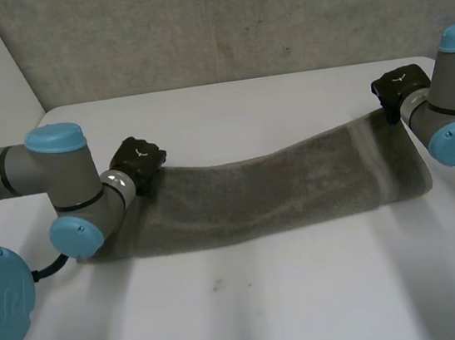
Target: Fold the towel.
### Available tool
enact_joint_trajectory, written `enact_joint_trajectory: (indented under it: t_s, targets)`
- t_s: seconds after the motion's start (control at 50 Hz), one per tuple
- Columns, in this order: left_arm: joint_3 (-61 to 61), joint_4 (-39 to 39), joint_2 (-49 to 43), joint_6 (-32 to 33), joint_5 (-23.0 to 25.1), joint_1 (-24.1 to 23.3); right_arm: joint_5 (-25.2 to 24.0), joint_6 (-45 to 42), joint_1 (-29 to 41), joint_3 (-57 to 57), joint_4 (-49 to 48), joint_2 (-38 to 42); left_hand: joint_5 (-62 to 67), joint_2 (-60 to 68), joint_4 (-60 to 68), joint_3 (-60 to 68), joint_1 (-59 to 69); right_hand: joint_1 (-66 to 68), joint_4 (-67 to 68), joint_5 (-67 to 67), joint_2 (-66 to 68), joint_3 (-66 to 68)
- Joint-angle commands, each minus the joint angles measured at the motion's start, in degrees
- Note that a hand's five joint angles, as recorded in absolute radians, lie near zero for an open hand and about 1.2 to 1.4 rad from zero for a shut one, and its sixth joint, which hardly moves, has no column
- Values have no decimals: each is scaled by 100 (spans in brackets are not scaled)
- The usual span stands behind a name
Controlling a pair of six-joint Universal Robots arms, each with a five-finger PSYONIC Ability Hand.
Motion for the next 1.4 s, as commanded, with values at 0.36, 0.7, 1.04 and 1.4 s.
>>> enact_joint_trajectory:
  t_s: [0.36,0.7,1.04,1.4]
  targets:
    - [888,-12,-570,0,-208,0,69,-24,156,-1112,-28,840,551,469,465,476,581,282,173,274,351,223]
    - [590,-117,89,-70,-779,-26,122,-25,297,-789,-125,-150,-5902,-5983,-5988,-5977,-5872,-6718,-6827,-6726,-6649,-6777]
    - [-2381,498,2700,-1459,-691,0,-1187,239,-424,3941,-705,-3009,-5902,-5983,-5988,-5977,-5872,-6390,-6499,-6398,-6321,-6449]
    - [-3840,1289,3614,-1696,-691,-53,-1530,-481,-714,6191,-2506,-2807,-5902,-5983,-5988,-5977,-5872,-5081,-5190,-5089,-5012,-5140]
